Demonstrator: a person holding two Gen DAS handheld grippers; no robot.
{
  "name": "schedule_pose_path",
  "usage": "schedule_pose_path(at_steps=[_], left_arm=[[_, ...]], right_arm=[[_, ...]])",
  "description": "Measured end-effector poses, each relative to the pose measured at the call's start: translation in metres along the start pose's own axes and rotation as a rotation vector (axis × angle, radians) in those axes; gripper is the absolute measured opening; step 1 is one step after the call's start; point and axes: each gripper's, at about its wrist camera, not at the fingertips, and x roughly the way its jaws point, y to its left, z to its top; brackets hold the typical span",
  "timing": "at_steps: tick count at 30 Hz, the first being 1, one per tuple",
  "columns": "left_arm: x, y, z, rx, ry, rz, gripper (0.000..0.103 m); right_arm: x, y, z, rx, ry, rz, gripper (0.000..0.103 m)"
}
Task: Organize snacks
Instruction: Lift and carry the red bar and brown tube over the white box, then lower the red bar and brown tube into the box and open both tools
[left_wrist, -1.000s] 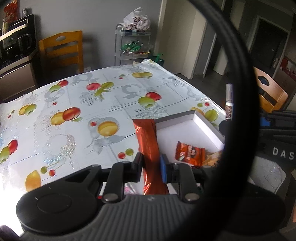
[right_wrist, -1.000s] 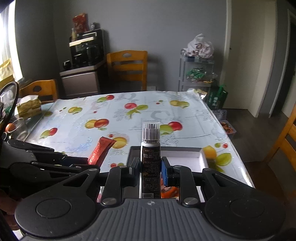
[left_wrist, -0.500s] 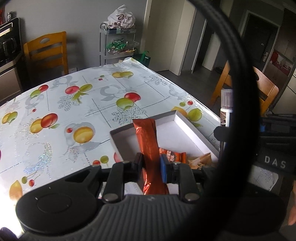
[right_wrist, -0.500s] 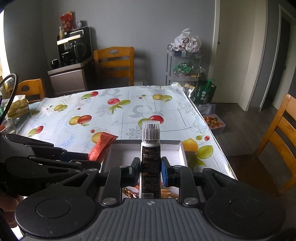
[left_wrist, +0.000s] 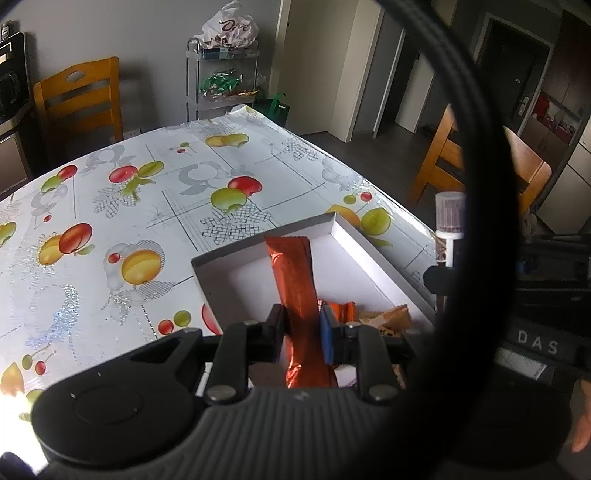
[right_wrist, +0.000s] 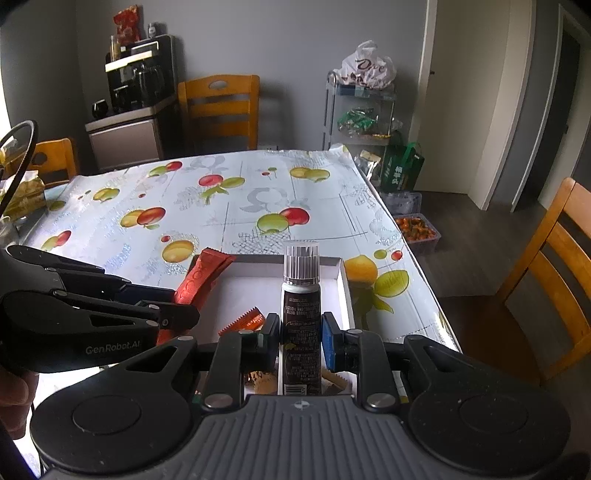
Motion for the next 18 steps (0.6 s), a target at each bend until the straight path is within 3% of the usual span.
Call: schedule_pose_path(at_steps=[18], left_arm=[[0.036,0.001,-0.003,-0.009,0.070,0.006,0.017]], right_arm=[[0.038,0.003,-0.004,-0.047,0.070,0.038,0.025]])
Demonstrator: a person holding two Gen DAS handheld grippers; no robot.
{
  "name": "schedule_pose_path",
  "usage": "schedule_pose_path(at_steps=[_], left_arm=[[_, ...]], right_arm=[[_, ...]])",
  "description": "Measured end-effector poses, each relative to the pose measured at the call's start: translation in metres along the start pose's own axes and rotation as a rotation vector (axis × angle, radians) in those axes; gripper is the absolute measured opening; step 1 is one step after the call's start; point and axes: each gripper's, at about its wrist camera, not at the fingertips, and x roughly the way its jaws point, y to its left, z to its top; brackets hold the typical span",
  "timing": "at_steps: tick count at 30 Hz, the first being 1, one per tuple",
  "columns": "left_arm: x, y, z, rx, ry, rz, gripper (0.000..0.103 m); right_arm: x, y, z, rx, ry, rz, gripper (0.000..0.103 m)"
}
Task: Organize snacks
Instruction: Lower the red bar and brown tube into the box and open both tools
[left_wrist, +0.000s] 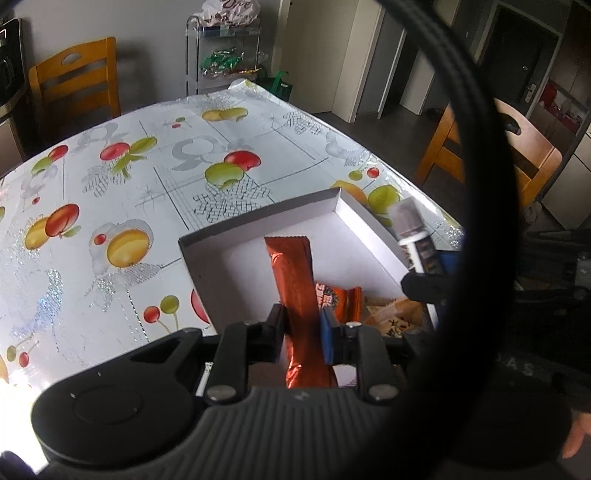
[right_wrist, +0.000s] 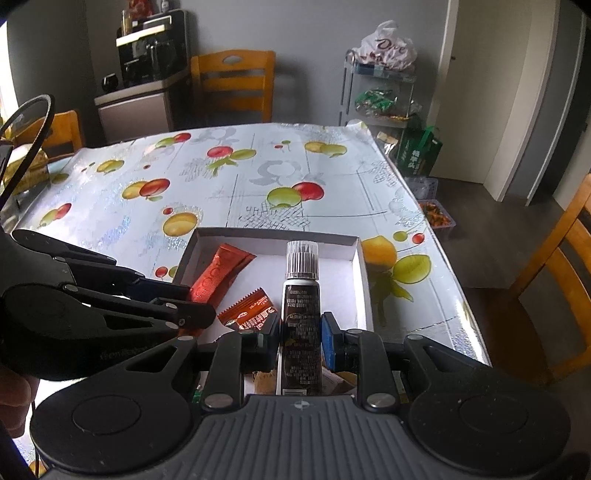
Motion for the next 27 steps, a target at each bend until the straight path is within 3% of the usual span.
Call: schedule_pose_path(at_steps=[27], left_arm=[[0.041,0.005,-0.004,-0.006,0.119,0.000,0.017]], right_arm=[[0.041,0.003,-0.005,-0.036,0.087,0.029,0.026]])
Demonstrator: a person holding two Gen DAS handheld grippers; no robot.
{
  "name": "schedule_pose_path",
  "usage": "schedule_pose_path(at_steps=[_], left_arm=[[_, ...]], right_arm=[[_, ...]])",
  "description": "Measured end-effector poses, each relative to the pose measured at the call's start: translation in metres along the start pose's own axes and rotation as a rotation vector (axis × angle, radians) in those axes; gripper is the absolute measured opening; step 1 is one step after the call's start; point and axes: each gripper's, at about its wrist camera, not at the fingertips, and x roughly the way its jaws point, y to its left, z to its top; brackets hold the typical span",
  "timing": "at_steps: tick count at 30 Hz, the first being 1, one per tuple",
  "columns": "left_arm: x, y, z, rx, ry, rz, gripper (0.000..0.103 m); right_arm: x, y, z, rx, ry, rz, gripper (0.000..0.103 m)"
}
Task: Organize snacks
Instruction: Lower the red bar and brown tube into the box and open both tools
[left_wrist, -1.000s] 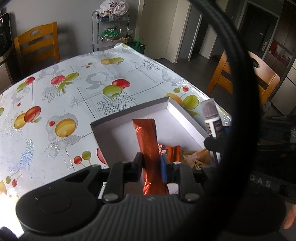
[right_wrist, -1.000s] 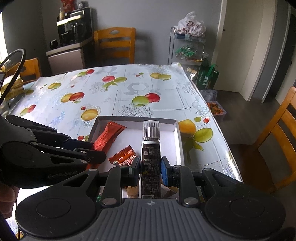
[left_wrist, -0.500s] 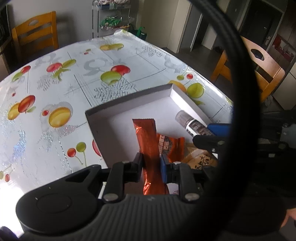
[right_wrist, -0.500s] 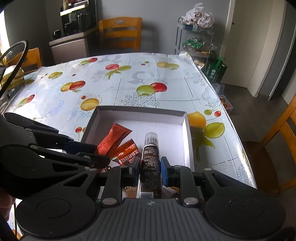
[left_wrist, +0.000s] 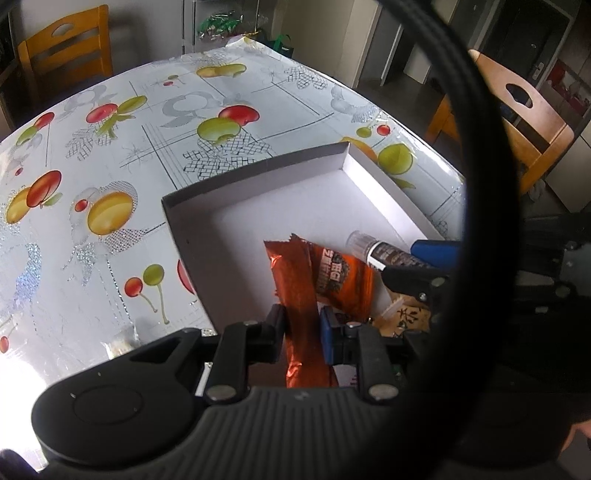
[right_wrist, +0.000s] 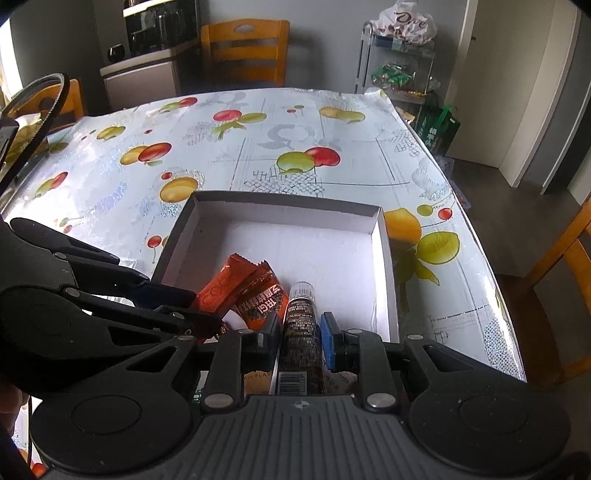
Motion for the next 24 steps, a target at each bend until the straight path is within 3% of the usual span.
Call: schedule_pose_path(at_steps=[10,12,16,24], left_arm=[[0.003,0.000,0.003,-0.001,0.006,0.003,0.020],[0.003,0.000,0.003,-0.002,0.004,0.014,0.025],[0.000,0.003,0.003,-0.007,-0.008,0.053,0.047],[-0.016,0.010,0.002,-0.030,-0.047,0.055,0.050]], right_arm=[[0.003,0.001,0.001,0.000,0.007,-0.013,0.026],[0.003,0.000,0.001,0.002,0.008,-0.019,0.028],[-0.001,-0.002,0.002,0.012,0.001,-0.031,0.031],[-0.011,-0.001,0.007,0.024,-0.034,-0.035,0.035]])
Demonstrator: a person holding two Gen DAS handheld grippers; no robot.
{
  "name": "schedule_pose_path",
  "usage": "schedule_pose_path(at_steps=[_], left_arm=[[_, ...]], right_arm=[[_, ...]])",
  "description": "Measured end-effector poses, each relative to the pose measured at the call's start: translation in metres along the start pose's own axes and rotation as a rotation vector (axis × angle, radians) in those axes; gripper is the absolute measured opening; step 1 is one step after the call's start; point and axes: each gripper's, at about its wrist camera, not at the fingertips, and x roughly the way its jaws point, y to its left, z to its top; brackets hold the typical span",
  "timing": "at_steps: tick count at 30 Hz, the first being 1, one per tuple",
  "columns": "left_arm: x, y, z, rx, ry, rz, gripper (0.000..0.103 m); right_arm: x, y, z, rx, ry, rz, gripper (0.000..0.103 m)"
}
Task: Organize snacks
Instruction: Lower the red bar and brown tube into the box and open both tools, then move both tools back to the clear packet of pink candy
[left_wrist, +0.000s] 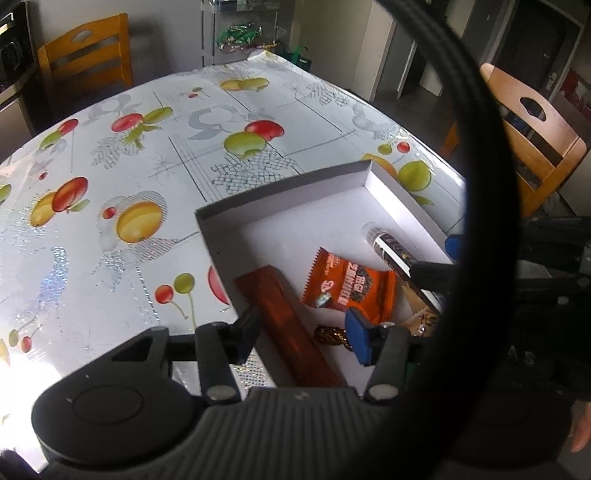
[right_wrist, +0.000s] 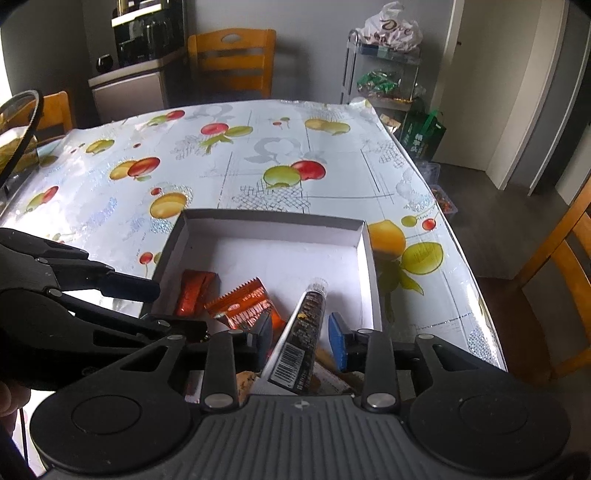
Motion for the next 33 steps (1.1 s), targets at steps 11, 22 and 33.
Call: schedule_pose_path(at_steps=[11,22,33], left_arm=[[-0.032,0.026,-0.014,-0.060,-0.047,0.064,0.050],[-0.059,0.051,-0.041,-0.153,-0.058,0.098,0.051],[-0.081,0.063,-0.082,-0.256,-0.073,0.158,0.051]], right_arm=[[-0.013,0.026,0.013,-0.022,-0.054,0.049,0.042],[-0.024,0.065,0.026,-0.083,-0.096,0.124,0.046],[-0.025,0.094,0.028,-0.120,-0.105,0.189,0.048]])
